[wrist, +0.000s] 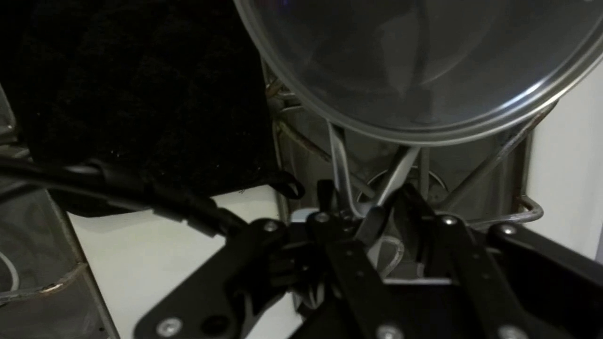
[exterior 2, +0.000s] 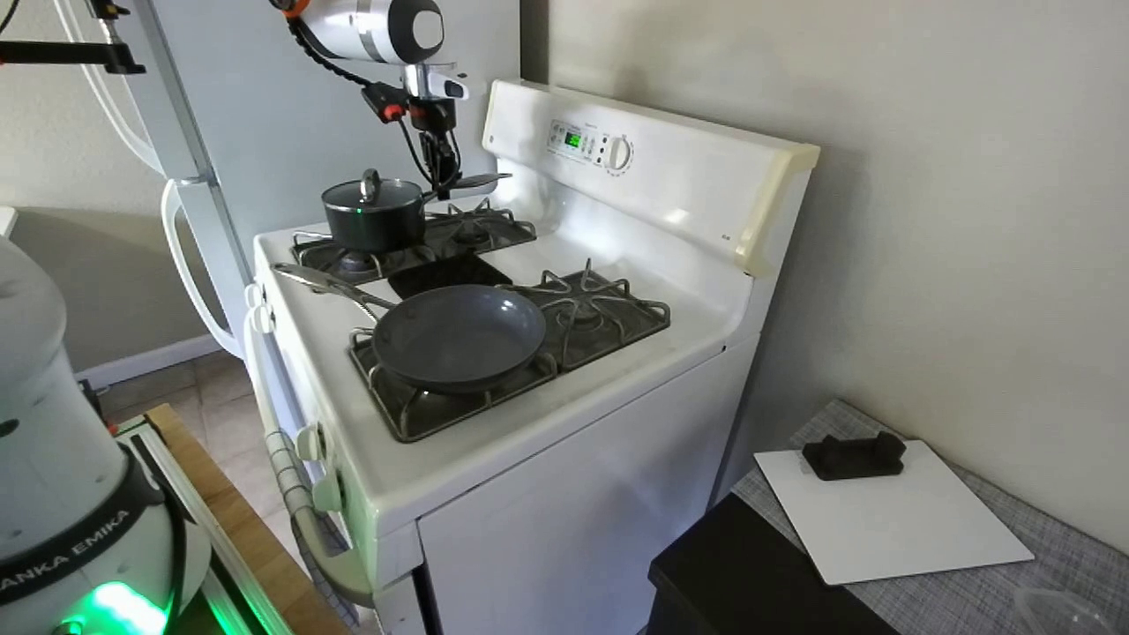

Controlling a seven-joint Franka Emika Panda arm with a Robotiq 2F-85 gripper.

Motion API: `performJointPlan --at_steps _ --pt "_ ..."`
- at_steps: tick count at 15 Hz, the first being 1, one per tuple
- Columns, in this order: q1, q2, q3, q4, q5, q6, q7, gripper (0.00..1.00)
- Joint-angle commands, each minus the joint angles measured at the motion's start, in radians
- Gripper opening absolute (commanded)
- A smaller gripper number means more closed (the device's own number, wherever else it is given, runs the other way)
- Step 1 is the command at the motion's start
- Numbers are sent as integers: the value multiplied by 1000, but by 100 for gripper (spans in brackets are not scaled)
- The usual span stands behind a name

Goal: Pick up the clear pot lid from the black over mitten and place it on the black pot, slide the black pot to the bottom left cooker on the stove using the handle

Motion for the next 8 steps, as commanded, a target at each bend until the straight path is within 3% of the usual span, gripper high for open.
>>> performJointPlan --at_steps 1,8 --pt "2 -51 11 -82 28 39 -2 7" --pt "3 -78 23 -123 25 47 0 7"
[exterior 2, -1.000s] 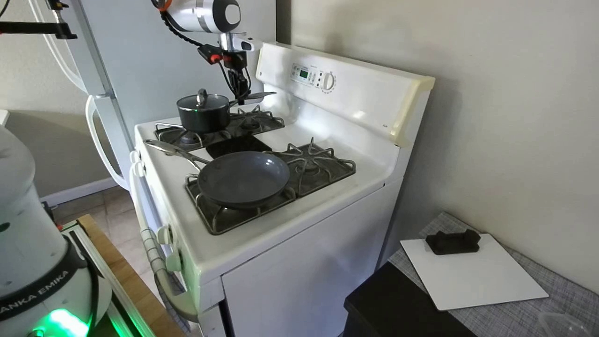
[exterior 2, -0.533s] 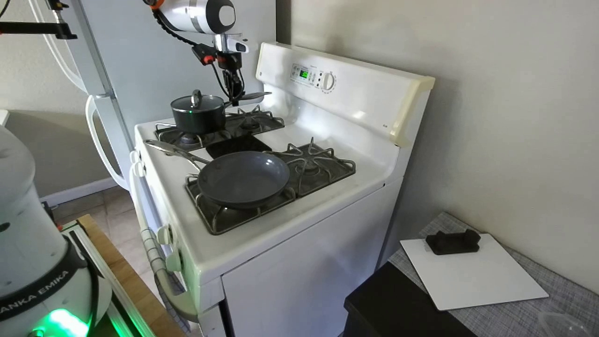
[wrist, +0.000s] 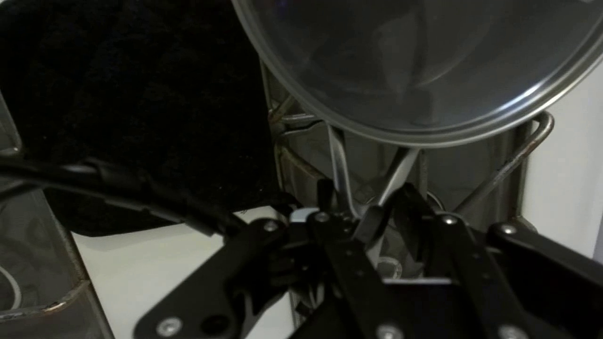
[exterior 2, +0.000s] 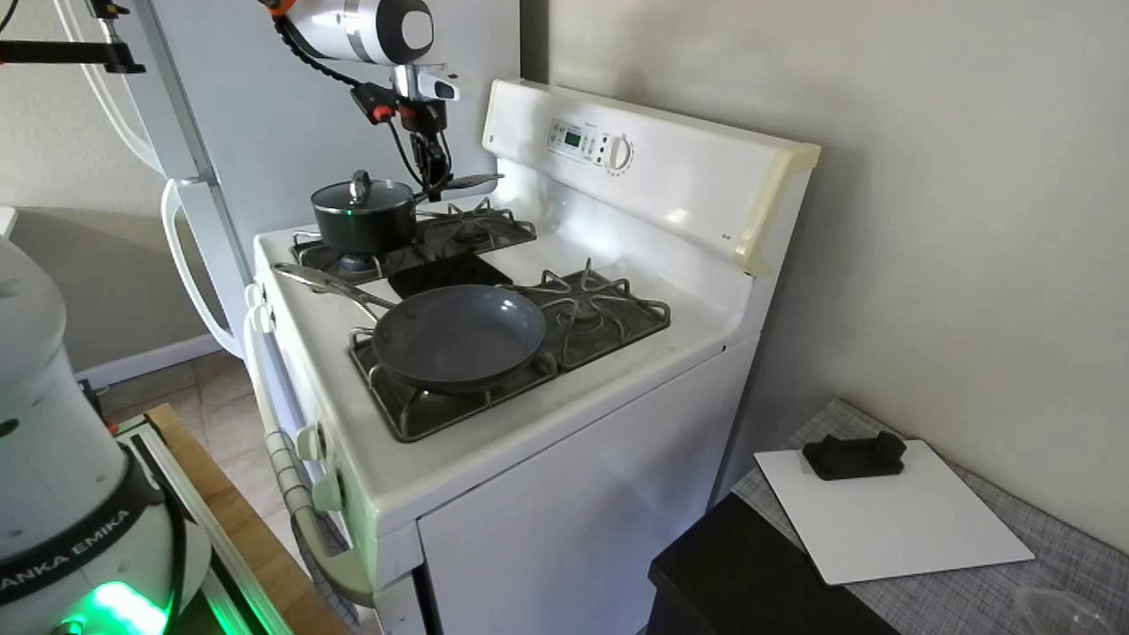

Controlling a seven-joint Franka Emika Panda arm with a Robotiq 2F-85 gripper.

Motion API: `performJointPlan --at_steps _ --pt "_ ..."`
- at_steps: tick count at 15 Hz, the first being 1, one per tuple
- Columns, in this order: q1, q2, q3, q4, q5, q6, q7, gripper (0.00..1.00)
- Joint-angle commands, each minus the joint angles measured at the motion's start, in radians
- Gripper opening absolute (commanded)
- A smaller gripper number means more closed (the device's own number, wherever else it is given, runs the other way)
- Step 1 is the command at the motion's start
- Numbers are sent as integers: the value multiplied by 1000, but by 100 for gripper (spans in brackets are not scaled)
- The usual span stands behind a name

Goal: Pick up the clear pot lid from the black over mitten and place it on the black pot, slide the black pot to the bottom left cooker on the stove using the handle

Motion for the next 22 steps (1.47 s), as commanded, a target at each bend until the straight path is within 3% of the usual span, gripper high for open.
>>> performJointPlan --at_steps 1,14,15,16,18,22 --pt "3 -43 9 -68 18 27 0 7" --pt "5 -50 20 -85 15 31 1 7" --pt "5 -48 19 -83 14 31 2 25" --pt "5 -47 18 -83 12 35 6 55" --pt "5 -49 20 -83 14 35 4 55" --pt "4 -60 25 -89 14 38 1 88"
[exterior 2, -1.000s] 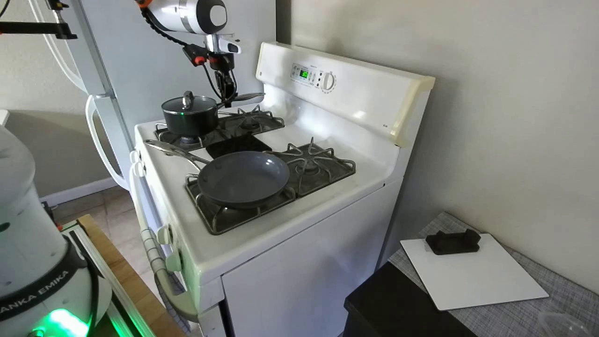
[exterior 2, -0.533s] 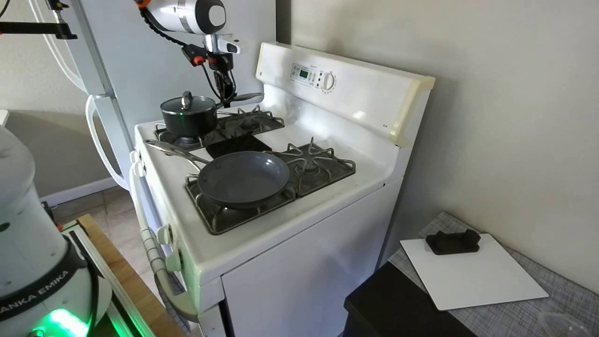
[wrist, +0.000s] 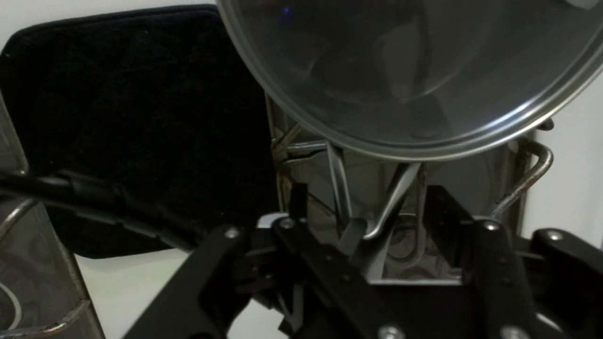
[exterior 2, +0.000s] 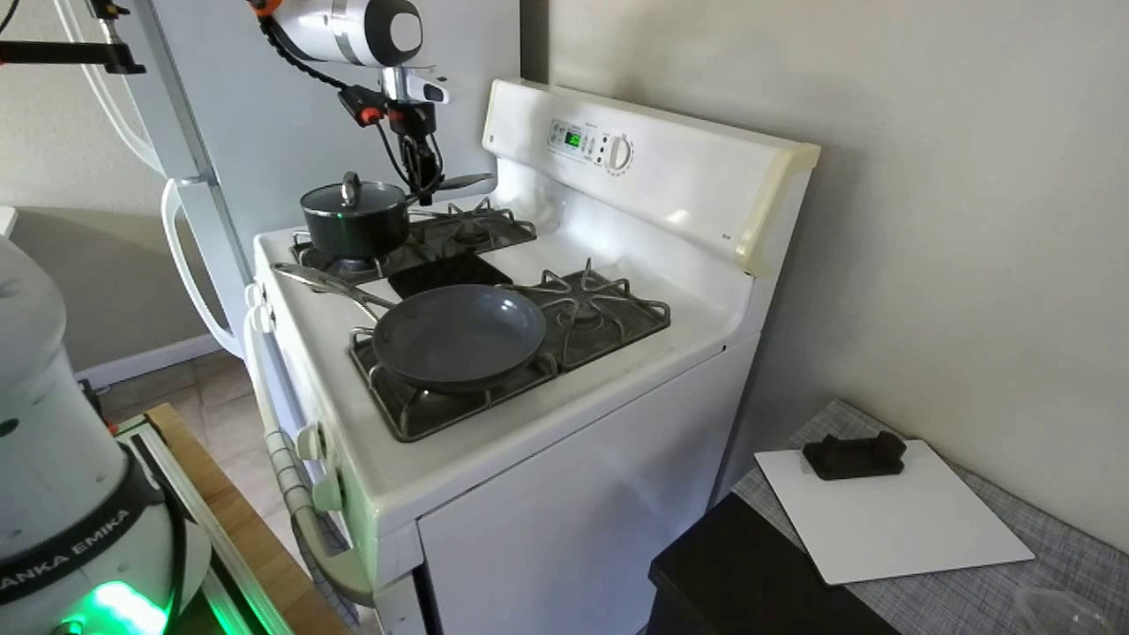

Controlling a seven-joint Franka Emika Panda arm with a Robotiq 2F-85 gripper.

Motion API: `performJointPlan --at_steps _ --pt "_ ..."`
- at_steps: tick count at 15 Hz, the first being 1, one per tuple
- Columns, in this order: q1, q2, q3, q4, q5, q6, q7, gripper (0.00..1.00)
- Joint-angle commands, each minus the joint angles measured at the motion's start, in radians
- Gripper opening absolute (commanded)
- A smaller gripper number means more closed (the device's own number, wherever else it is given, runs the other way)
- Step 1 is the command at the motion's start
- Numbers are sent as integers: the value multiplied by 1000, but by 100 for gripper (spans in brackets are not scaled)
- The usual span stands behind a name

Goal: Pick up the clear pot lid from the black over mitten and place it on the black pot, slide the black pot to the bottom left cooker on the stove using the handle

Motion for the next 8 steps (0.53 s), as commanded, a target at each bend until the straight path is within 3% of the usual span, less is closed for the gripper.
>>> performJointPlan --at_steps 1,2,8 --pt "4 -42 4 -44 11 31 -3 95" --pt "3 -49 4 -40 6 28 -10 100" --pt "-4 -145 15 -18 2 -17 -50 100"
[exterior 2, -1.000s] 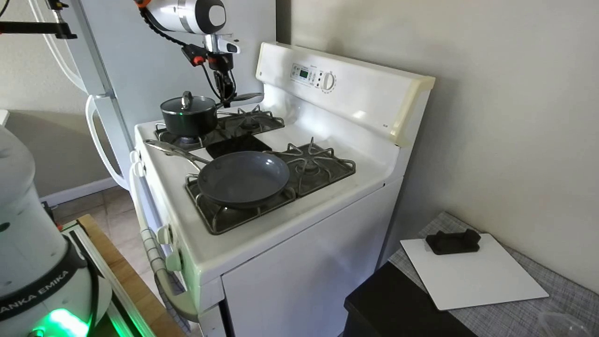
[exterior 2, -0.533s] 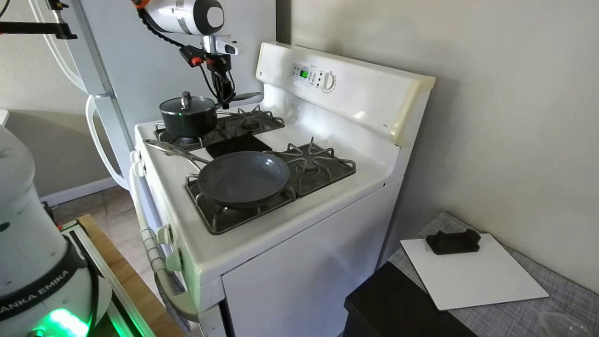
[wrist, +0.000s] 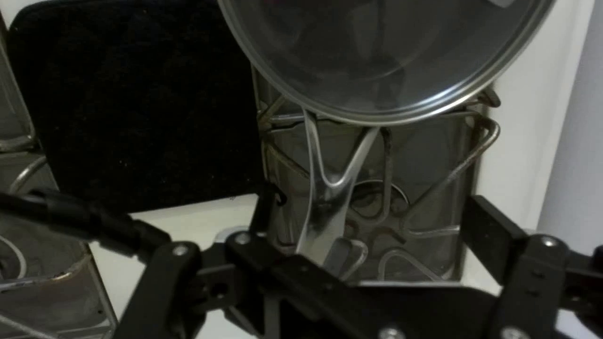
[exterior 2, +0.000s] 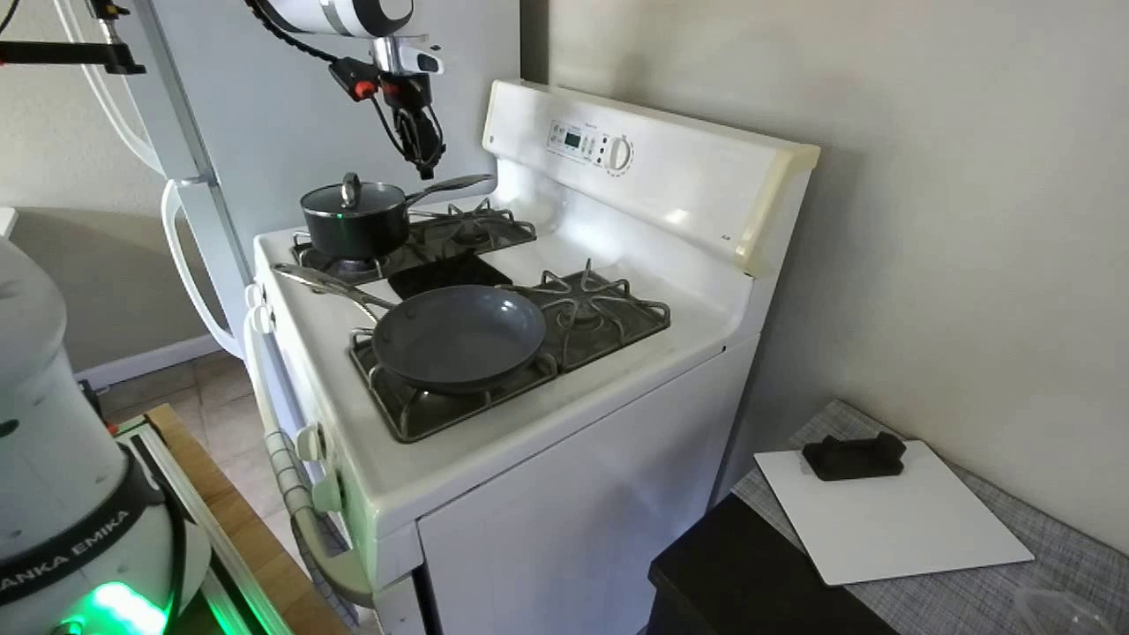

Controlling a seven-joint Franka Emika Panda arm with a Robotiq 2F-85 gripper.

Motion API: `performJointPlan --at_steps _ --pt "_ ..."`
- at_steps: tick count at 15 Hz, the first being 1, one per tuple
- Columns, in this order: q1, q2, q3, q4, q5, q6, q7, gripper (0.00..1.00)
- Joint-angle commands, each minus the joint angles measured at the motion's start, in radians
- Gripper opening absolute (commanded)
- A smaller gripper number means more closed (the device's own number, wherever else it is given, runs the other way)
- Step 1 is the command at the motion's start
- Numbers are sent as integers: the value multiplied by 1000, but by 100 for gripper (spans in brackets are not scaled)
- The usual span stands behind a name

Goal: Pick up the clear pot lid from the black over mitten and place it on the black pot, slide the black pot to the bottom left cooker on the stove using the handle

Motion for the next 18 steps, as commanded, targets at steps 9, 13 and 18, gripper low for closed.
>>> performJointPlan --at_steps 9,13,18 --pt "-7 -242 60 -17 22 -47 -125 100" --pt "-18 -228 73 14 4 -67 -102 100" --pt "-19 -228 73 11 4 -66 -105 100"
